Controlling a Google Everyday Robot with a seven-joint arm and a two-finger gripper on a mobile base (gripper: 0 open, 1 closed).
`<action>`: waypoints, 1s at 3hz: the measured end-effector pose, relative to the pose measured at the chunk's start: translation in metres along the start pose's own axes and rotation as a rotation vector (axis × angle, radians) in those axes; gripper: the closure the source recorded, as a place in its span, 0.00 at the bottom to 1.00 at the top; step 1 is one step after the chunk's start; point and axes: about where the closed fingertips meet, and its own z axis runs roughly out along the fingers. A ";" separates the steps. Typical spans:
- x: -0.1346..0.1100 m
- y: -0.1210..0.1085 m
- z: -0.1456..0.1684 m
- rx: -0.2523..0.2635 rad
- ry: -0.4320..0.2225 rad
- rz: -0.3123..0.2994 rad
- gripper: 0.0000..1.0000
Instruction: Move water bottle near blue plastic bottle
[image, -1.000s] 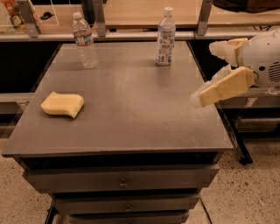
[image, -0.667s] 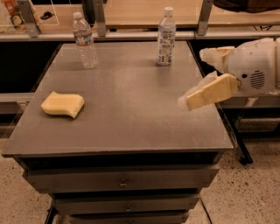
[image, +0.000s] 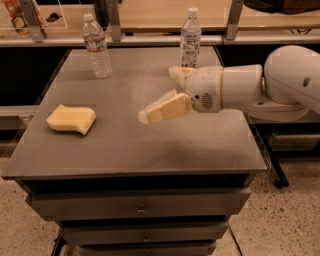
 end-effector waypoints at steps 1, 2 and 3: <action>-0.003 -0.022 0.056 -0.021 -0.047 -0.009 0.00; -0.007 -0.045 0.091 -0.013 -0.055 -0.031 0.00; -0.008 -0.068 0.115 0.008 -0.052 -0.048 0.00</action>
Offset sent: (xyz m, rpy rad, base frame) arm 0.1163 0.0908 -0.0298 0.0387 -0.0731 0.0047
